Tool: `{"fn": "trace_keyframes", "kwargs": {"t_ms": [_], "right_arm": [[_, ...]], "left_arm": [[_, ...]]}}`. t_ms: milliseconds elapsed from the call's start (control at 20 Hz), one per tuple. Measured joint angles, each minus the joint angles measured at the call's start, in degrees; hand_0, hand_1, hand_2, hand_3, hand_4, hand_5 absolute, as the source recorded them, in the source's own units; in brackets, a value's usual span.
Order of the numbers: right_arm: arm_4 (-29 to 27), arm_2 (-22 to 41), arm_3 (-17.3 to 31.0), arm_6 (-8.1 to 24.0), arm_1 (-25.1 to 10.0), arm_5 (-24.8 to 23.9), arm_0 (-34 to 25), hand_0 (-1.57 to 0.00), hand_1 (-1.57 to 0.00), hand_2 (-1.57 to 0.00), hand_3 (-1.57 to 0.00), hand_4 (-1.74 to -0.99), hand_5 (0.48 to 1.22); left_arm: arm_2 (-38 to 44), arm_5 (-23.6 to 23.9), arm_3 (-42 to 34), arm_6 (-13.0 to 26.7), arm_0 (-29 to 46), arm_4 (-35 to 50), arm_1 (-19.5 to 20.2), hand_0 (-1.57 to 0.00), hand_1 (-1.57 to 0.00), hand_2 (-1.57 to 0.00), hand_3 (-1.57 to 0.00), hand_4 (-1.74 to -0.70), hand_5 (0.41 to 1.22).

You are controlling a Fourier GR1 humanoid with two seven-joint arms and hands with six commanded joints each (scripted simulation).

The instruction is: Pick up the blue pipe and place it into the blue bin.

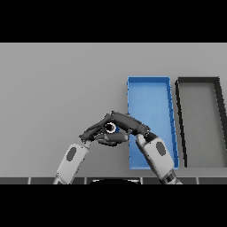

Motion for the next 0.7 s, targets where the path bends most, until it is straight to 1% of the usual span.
{"fn": "trace_keyframes", "kwargs": {"t_ms": [50, 100, 200, 300, 350, 400, 450, 500, 550, 600, 650, 700], "right_arm": [[0.51, -0.06, -0.07, 0.58, 0.58, 0.05, 0.16, -1.57, -1.57, -1.57, -1.57, -1.497, 1.220], [0.11, -0.53, -0.69, 0.31, 0.73, 0.35, 0.53, -1.57, -1.57, -1.57, -1.57, -1.497, 1.221], [-2.79, -2.11, -1.87, 2.80, 2.45, -0.17, -0.80, -1.57, -1.57, -1.57, -1.57, -1.495, 1.221], [-6.99, -4.53, -2.62, 7.84, 3.05, -0.43, -3.20, -1.57, -1.57, -1.57, -1.57, -1.494, 1.221], [-10.15, -5.65, -3.72, 9.43, 3.40, -1.38, -4.36, -1.57, -1.57, -1.57, -1.57, -1.494, 1.221], [-12.47, -6.96, -4.06, 11.17, 3.36, -2.53, -5.29, -1.57, -1.57, -1.57, -1.57, -1.494, 1.221], [-14.09, -8.96, -3.62, 14.28, 3.42, -4.41, -8.85, -1.57, -1.57, -1.57, -1.57, -1.495, 1.221], [-16.65, -11.23, -3.77, 15.04, 2.78, -5.80, -12.16, -1.57, -1.57, -1.57, -1.57, -1.496, 1.221], [-18.99, -12.91, -2.86, 15.98, 1.93, -7.61, -15.58, -1.57, -1.57, -1.57, -1.57, -1.496, 1.221], [-21.46, -14.74, -1.80, 16.15, -0.01, -8.62, -17.90, -1.57, -1.57, -1.57, -1.57, -1.497, 1.221], [-22.69, -16.65, -1.05, 15.77, -0.87, -10.54, -21.06, -1.57, -1.57, -1.57, -1.57, -1.497, 1.221], [-22.60, -18.40, -0.49, 15.34, -1.32, -12.37, -22.79, -1.57, -1.57, -1.57, -1.57, -1.497, 1.221]], "left_arm": [[-0.14, 0.06, 0.17, -0.54, 0.36, -0.22, 0.21, -0.03, -0.03, -0.03, -0.02, -0.97, 0.544], [-0.20, 0.33, 0.31, 0.45, 0.43, -0.31, -0.03, -0.03, -0.02, -0.02, -0.02, -0.97, 0.531], [-0.44, 0.98, 0.29, 1.00, 0.13, -0.55, -0.56, -0.02, -0.01, -0.01, -0.01, -0.97, 0.512], [-0.87, 1.34, -0.23, 1.83, 0.68, -0.76, -0.65, -0.01, -0.01, -0.01, -0.01, -0.97, 0.493], [-0.01, 1.05, 0.30, 2.26, 0.15, -0.64, 0.33, -0.01, -0.01, -0.01, -0.01, -0.97, 0.489], [-0.24, 0.72, 0.47, 2.10, 0.31, -0.52, 0.20, -0.01, -0.01, -0.01, 0.00, -0.97, 0.485], [-0.03, 1.02, 0.56, 1.97, -0.33, -0.57, 0.10, 0.00, 0.00, 0.00, 0.00, -0.97, 0.479], [-0.33, 0.94, 0.88, 2.01, -0.06, -0.73, -0.13, 0.00, 0.00, 0.00, 0.00, -0.96, 0.475], [0.02, 0.76, 0.31, 2.53, -0.43, -0.45, 0.31, 0.00, 0.00, 0.00, 0.00, -0.96, 0.475], [-0.44, 0.81, 0.13, 2.11, 0.18, -0.70, 0.18, 0.00, 0.00, 0.00, 0.00, -0.95, 0.474], [-0.62, 0.79, -0.40, 1.77, 0.57, -0.68, 0.24, 0.00, 0.00, 0.00, 0.00, -0.95, 0.473], [-0.61, 0.64, -0.51, 0.89, 1.34, -0.80, 0.82, 0.00, 0.00, 0.00, 0.00, -0.95, 0.471]]}}
